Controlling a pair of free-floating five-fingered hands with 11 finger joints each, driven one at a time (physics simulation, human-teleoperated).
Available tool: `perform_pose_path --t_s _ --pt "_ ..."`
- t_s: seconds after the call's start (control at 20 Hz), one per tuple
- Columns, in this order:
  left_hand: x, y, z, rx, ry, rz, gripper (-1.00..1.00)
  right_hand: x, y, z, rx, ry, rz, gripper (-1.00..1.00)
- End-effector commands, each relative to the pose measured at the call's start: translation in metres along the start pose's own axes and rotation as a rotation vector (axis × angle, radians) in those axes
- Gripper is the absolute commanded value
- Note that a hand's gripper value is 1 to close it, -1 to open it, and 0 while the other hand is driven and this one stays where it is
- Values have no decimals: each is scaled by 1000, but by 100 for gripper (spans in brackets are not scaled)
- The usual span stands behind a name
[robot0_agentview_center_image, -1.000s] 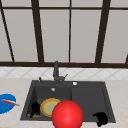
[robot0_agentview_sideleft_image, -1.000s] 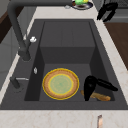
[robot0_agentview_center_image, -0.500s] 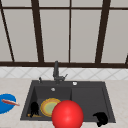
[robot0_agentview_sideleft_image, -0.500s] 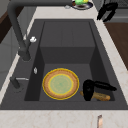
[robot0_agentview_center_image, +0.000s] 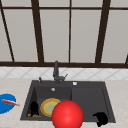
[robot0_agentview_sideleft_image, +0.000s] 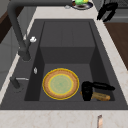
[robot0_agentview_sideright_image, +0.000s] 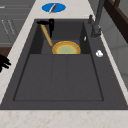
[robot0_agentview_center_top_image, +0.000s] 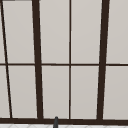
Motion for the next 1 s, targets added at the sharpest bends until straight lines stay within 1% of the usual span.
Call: perform_pose_path --t_s 0.0,0.05,0.1,0.15,0.2,0.25,0.3,0.35,0.4,0.45,0.5,0.55,0.65,0.75,0.8,0.85,0.95 --pt "-31 0 5 61 -4 7 -100 0 0 0 0 0 0 0" --pt "-32 -2 12 63 -8 3 100 0 0 0 0 0 0 0" --pt "-32 1 14 0 -64 6 100 0 0 0 0 0 0 0" --pt "-30 1 11 -35 -105 3 100 0 0 0 0 0 0 0" --pt "-25 -2 4 -56 -150 8 100 0 0 0 0 0 0 0" --pt "-26 -2 -3 -71 -190 12 100 0 0 0 0 0 0 0" --pt "-32 -5 -7 -67 -205 8 100 0 0 0 0 0 0 0" --pt "-32 -7 -9 -41 -189 9 100 0 0 0 0 0 0 0" --pt "-32 -7 -11 -6 -185 5 100 0 0 0 0 0 0 0" --pt "-34 -6 -13 27 -161 6 100 0 0 0 0 0 0 0" --pt "-34 -5 -15 41 -152 10 100 0 0 0 0 0 0 0" --pt "-34 -4 -18 42 -138 6 100 0 0 0 0 0 0 0" --pt "-34 -5 -25 44 -86 -5 100 0 0 0 0 0 0 0" --pt "-34 -3 -31 37 -30 -18 100 0 0 0 0 0 0 0" --pt "-33 -2 -33 39 -5 -24 100 0 0 0 0 0 0 0" --pt "-31 3 -33 42 11 -23 100 0 0 0 0 0 0 0" --pt "-30 8 -35 50 30 -32 100 0 0 0 0 0 0 0"
